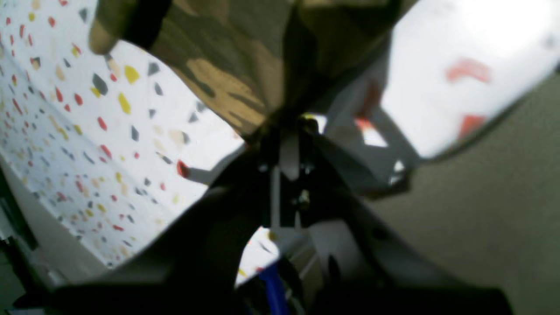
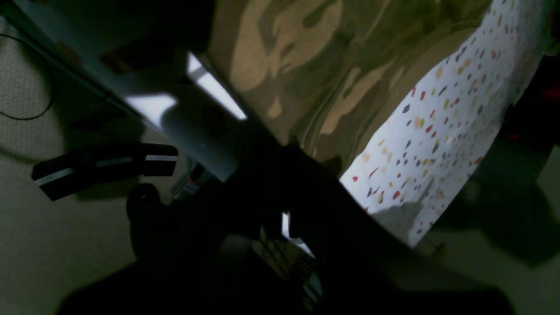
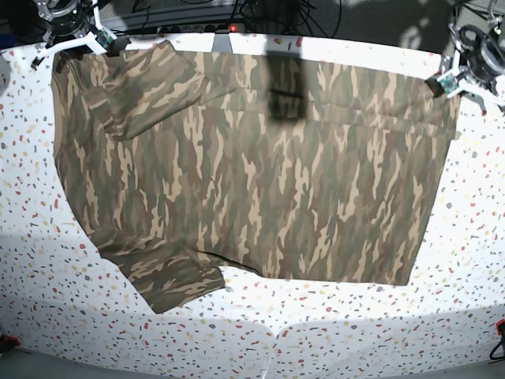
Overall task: Fold the T-shirt properly
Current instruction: 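Lift the gripped shirt edge with both grippers, then carry the held edge across the shirt toward the hem with both grippers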
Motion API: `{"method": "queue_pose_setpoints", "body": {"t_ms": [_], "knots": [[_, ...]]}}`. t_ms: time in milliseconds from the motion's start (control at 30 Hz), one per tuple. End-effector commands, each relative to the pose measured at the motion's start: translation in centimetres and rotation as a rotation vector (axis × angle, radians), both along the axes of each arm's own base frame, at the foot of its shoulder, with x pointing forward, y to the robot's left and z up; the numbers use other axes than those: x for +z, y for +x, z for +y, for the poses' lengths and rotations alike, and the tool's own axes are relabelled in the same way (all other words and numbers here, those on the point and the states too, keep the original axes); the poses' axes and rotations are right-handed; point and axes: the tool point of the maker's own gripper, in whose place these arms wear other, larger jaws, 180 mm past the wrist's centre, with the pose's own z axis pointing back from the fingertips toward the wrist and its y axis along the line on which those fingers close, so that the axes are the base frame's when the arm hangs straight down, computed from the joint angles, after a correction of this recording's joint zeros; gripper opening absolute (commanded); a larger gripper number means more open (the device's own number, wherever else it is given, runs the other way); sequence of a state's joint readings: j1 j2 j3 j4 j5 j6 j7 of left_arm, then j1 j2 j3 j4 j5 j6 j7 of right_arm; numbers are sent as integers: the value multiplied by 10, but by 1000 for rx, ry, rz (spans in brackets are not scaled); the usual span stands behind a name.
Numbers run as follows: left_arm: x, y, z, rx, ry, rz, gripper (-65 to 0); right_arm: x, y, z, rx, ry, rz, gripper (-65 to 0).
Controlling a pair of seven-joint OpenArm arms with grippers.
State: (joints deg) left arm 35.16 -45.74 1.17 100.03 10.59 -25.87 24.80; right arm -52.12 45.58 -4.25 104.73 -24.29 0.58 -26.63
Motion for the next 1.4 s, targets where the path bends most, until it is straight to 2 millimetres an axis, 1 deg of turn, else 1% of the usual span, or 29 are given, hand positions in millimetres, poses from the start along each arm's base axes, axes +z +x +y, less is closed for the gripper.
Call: {"method": "queue_pose_setpoints", "body": {"t_ms": [0, 67, 200, 533, 733, 833, 867, 900, 933, 1000, 1033, 1133, 1200, 1300, 1367], "knots": [[5, -2, 0, -18, 11, 6, -650, 7, 6, -3, 11, -18, -26, -650], [7, -10, -5, -29, 13, 21, -650, 7, 6, -3, 12, -18, -27, -650], [10, -16, -13, -42, 15, 29, -650, 7, 6, -3, 11, -18, -26, -650], [11, -18, -6, -28, 60, 46, -650, 8, 6, -4, 13, -21, -27, -650], [11, -18, -6, -26, 62, 47, -647, 8, 7, -4, 13, -21, -28, -650], [12, -19, -3, -21, 78, 53, -483, 8, 6, -4, 11, -24, -26, -640], [13, -18, -3, -21, 82, 53, -437, 8, 6, -4, 10, -24, -26, -607], [14, -18, -4, -22, 84, 50, -404, 8, 6, -5, 9, -26, -25, -575], [16, -17, -5, -23, 88, 48, -387, 8, 5, -5, 7, -28, -23, -547], [19, -15, -7, -26, 97, 43, -383, 7, 4, -7, -2, -37, -18, -500], [21, -14, -8, -28, 100, 40, -383, 7, 4, -8, -5, -41, -15, -489], [29, -7, -13, -35, 93, 11, -383, 7, 1, -9, -5, -42, -9, -488], [37, 0, -13, -33, 90, -21, -383, 11, -1, -6, -2, -33, -10, -488], [52, 15, -15, -13, 41, -80, -383, 26, -2, 5, 10, -6, -30, -488], [63, 26, -15, 5, 0, -127, -383, 42, 2, 13, 20, 13, -60, -488]]}}
